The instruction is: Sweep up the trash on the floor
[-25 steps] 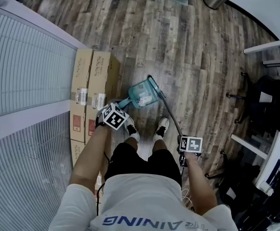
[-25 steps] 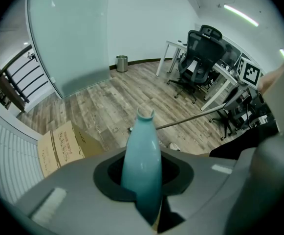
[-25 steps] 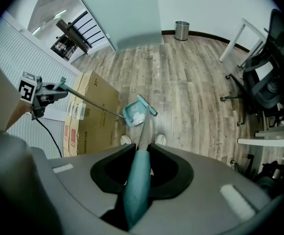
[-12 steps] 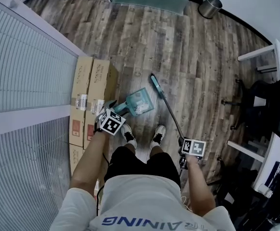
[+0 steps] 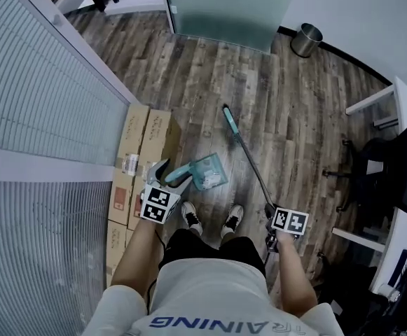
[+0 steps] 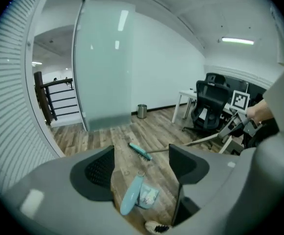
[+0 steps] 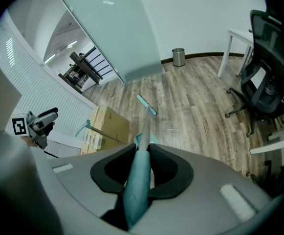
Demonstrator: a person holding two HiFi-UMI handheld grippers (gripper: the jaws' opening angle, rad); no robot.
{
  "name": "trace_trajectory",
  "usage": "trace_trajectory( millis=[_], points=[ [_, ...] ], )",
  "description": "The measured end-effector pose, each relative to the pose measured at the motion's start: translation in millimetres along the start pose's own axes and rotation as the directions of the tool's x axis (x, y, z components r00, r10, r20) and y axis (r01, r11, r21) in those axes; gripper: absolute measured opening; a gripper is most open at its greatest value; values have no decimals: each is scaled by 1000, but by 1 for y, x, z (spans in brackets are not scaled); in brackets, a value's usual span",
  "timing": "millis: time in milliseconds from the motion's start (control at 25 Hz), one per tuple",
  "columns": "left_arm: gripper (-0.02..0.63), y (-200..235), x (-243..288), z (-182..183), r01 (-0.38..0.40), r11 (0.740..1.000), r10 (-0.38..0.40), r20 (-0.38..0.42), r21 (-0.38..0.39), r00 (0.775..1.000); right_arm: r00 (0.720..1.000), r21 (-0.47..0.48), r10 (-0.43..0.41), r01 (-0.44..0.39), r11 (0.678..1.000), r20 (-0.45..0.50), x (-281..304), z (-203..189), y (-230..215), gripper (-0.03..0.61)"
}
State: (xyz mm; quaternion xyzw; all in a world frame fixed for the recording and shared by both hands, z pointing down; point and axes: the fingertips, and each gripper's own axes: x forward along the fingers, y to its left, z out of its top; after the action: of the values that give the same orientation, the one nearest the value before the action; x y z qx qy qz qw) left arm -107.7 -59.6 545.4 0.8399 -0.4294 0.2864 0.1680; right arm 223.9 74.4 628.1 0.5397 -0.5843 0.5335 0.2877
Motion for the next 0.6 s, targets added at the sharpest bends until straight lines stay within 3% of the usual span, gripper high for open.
trace_trajectory(
  millis=[200, 280, 440, 600],
  points=[
    [286, -7, -37, 62, -11, 998, 22, 211, -55, 977, 995, -28, 52, -50, 998, 83, -22, 32, 21, 106],
    [210, -9, -52, 84, -15, 996, 39, 272, -89, 961, 994, -40, 59, -55, 998, 97, -29, 40, 26, 106],
    [30, -17, -93, 136, -28, 991, 81, 427, -129, 900, 994, -31, 59, -56, 998, 90, -32, 46, 29, 106],
    [3, -35, -127, 187, -29, 994, 84, 541, -109, 837, 998, 8, 43, -44, 999, 53, -18, 42, 24, 106]
  ],
)
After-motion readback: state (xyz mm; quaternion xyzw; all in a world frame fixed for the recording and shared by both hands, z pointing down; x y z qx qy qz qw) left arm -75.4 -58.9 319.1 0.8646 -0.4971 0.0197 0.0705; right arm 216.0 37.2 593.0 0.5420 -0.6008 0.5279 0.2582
